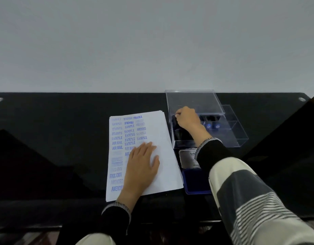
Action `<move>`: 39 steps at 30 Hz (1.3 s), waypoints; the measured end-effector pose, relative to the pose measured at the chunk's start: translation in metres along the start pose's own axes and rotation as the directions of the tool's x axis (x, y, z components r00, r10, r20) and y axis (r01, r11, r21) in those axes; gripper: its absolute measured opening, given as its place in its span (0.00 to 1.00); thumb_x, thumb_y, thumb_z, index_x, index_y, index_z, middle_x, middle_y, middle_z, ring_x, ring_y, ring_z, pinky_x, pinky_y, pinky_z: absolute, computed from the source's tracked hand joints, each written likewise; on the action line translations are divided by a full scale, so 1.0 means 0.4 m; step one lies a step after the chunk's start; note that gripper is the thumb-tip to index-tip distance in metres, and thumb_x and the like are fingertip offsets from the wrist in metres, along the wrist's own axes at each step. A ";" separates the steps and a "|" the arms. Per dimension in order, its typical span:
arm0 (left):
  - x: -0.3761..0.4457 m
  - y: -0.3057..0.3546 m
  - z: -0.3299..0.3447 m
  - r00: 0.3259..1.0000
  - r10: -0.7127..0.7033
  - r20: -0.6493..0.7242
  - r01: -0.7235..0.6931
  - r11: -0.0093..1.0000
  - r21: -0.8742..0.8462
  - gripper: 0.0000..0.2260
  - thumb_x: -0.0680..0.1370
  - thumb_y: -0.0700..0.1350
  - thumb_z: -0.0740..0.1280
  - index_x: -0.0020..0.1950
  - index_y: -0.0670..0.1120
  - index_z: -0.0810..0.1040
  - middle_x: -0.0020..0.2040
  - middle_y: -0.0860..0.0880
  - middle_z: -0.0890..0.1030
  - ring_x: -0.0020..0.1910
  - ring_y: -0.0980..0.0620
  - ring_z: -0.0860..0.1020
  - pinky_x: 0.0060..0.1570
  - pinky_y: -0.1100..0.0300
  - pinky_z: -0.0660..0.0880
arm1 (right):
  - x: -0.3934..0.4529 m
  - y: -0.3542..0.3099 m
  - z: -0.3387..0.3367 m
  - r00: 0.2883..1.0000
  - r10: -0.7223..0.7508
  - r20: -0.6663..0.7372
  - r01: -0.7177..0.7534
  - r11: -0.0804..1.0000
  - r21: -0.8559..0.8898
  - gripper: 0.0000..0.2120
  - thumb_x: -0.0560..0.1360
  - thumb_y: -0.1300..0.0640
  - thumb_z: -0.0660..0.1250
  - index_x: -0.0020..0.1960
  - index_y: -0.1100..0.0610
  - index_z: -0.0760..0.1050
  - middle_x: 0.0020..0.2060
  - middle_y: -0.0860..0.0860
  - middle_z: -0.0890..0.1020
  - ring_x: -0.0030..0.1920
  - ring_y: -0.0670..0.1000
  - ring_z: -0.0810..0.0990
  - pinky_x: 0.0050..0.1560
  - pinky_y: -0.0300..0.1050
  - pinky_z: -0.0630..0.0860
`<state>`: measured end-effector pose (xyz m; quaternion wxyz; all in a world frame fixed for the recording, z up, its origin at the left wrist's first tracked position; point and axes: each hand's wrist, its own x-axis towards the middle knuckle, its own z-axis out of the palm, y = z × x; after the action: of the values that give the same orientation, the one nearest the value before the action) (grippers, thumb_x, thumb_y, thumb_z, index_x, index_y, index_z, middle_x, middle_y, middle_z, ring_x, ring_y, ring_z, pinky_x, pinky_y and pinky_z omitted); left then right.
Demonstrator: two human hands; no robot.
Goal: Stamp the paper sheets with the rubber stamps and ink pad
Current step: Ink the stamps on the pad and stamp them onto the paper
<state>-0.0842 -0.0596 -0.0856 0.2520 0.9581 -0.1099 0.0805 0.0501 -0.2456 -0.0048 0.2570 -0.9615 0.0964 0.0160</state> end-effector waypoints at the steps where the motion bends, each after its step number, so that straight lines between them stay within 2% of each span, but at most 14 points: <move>1: 0.000 0.001 -0.001 1.000 0.002 -0.003 -0.002 1.000 -0.001 0.26 0.78 0.58 0.49 0.71 0.50 0.71 0.73 0.54 0.69 0.75 0.55 0.62 0.75 0.58 0.47 | -0.001 0.001 -0.004 1.000 0.009 -0.006 -0.009 1.000 -0.001 0.13 0.78 0.62 0.61 0.59 0.59 0.79 0.58 0.59 0.80 0.57 0.61 0.78 0.57 0.52 0.76; 5: -0.003 0.002 -0.003 1.000 0.006 -0.005 -0.006 1.000 -0.009 0.26 0.78 0.58 0.50 0.71 0.50 0.72 0.73 0.54 0.70 0.74 0.54 0.62 0.75 0.59 0.47 | -0.002 0.012 -0.029 0.978 0.093 -0.187 -0.111 0.990 -0.091 0.09 0.75 0.64 0.63 0.54 0.63 0.77 0.52 0.61 0.80 0.59 0.62 0.75 0.51 0.51 0.74; 9: -0.002 0.005 0.000 1.000 0.012 -0.027 -0.013 1.000 -0.021 0.20 0.79 0.55 0.57 0.68 0.49 0.74 0.70 0.52 0.72 0.72 0.53 0.66 0.74 0.57 0.52 | 0.002 0.008 -0.041 0.973 0.210 -0.091 -0.226 0.942 -0.248 0.14 0.75 0.57 0.68 0.58 0.61 0.73 0.59 0.60 0.77 0.64 0.60 0.68 0.55 0.51 0.70; 14: -0.002 0.014 -0.001 0.984 0.110 -0.137 -0.115 0.993 -0.025 0.06 0.76 0.44 0.69 0.52 0.46 0.79 0.53 0.51 0.78 0.51 0.52 0.75 0.54 0.58 0.72 | 0.006 -0.005 -0.045 0.962 0.264 -0.066 -0.272 0.942 -0.196 0.15 0.73 0.57 0.66 0.58 0.61 0.73 0.60 0.59 0.75 0.65 0.61 0.67 0.57 0.51 0.70; 17: -0.001 0.017 -0.006 0.973 0.180 -0.146 -0.180 0.984 0.019 0.02 0.75 0.41 0.70 0.46 0.47 0.78 0.46 0.53 0.77 0.44 0.53 0.74 0.45 0.58 0.74 | -0.013 -0.001 -0.062 0.953 0.251 -0.169 -0.257 0.966 -0.013 0.14 0.73 0.52 0.67 0.52 0.61 0.74 0.52 0.58 0.77 0.60 0.60 0.71 0.52 0.51 0.72; 20: 0.000 0.015 -0.012 0.963 0.221 -0.152 -0.212 0.974 0.073 0.02 0.75 0.41 0.70 0.44 0.47 0.79 0.41 0.54 0.78 0.39 0.53 0.76 0.38 0.59 0.74 | -0.064 0.023 -0.092 0.961 0.192 -0.200 -0.113 0.930 0.350 0.09 0.74 0.55 0.65 0.40 0.59 0.70 0.36 0.53 0.75 0.40 0.54 0.74 0.37 0.45 0.69; 22: -0.002 0.025 -0.021 0.960 0.238 -0.145 -0.218 0.966 0.141 0.04 0.76 0.43 0.68 0.41 0.47 0.80 0.38 0.53 0.78 0.35 0.53 0.76 0.32 0.60 0.73 | -0.123 0.050 -0.104 0.964 0.183 -0.196 -0.054 0.849 0.526 0.06 0.75 0.55 0.65 0.45 0.59 0.73 0.41 0.54 0.78 0.42 0.53 0.77 0.39 0.45 0.72; 24: -0.002 0.052 -0.033 0.974 0.210 -0.078 -0.191 0.960 0.206 0.04 0.72 0.40 0.72 0.38 0.46 0.79 0.35 0.52 0.78 0.31 0.52 0.75 0.27 0.60 0.70 | -0.194 0.087 -0.104 0.957 0.192 -0.219 -0.020 0.793 0.609 0.04 0.76 0.56 0.66 0.46 0.56 0.74 0.45 0.54 0.80 0.45 0.53 0.79 0.39 0.41 0.72; 25: -0.004 0.070 -0.040 0.983 0.177 -0.043 -0.161 0.955 0.250 0.06 0.71 0.38 0.74 0.37 0.45 0.79 0.34 0.51 0.78 0.30 0.51 0.75 0.29 0.59 0.70 | -0.229 0.109 -0.101 0.948 0.206 -0.242 -0.010 0.781 0.625 0.03 0.76 0.56 0.66 0.45 0.55 0.74 0.44 0.53 0.80 0.45 0.53 0.79 0.38 0.41 0.71; 27: -0.012 0.100 -0.044 0.991 0.134 -0.001 -0.129 0.953 0.274 0.05 0.77 0.40 0.67 0.42 0.45 0.80 0.41 0.50 0.80 0.38 0.49 0.78 0.43 0.56 0.74 | -0.298 0.153 -0.094 0.931 0.237 -0.278 -0.009 0.775 0.632 0.05 0.76 0.56 0.66 0.44 0.58 0.75 0.40 0.55 0.79 0.42 0.54 0.78 0.36 0.41 0.70; 29: -0.035 0.125 -0.052 0.987 0.149 0.054 -0.151 0.988 0.033 0.11 0.82 0.45 0.58 0.51 0.46 0.80 0.52 0.50 0.80 0.52 0.48 0.77 0.62 0.54 0.70 | -0.366 0.186 -0.089 0.931 0.239 -0.275 -0.008 0.768 0.640 0.08 0.77 0.55 0.66 0.45 0.61 0.75 0.38 0.56 0.77 0.38 0.51 0.75 0.35 0.36 0.70; 31: -0.066 0.146 -0.059 0.970 0.159 0.183 -0.119 0.969 -0.215 0.18 0.82 0.54 0.59 0.69 0.48 0.73 0.69 0.52 0.72 0.71 0.52 0.66 0.72 0.60 0.57 | -0.430 0.207 -0.088 0.934 0.224 -0.278 0.004 0.773 0.635 0.10 0.77 0.54 0.66 0.42 0.61 0.73 0.34 0.52 0.74 0.34 0.47 0.70 0.31 0.31 0.67; 34: -0.100 0.153 -0.044 0.909 0.241 0.341 -0.175 0.961 -0.213 0.35 0.76 0.66 0.63 0.78 0.51 0.59 0.77 0.58 0.58 0.77 0.59 0.49 0.76 0.59 0.46 | -0.496 0.235 -0.078 0.933 0.195 -0.302 0.028 0.797 0.603 0.15 0.77 0.53 0.66 0.36 0.57 0.67 0.30 0.49 0.70 0.31 0.47 0.66 0.31 0.33 0.65; 39: -0.124 0.141 -0.009 0.905 0.280 0.321 -0.249 0.959 -0.134 0.39 0.74 0.69 0.63 0.79 0.53 0.55 0.79 0.59 0.54 0.77 0.60 0.47 0.73 0.63 0.39 | -0.540 0.247 -0.050 0.977 0.070 -0.203 0.034 0.882 0.470 0.15 0.80 0.49 0.62 0.45 0.61 0.69 0.35 0.59 0.79 0.35 0.54 0.75 0.32 0.34 0.66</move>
<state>-0.1465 -0.0971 -0.0668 0.2589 0.9216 -0.2837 -0.0561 -0.1813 -0.3012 -0.0186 0.4704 -0.8654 0.1335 -0.1091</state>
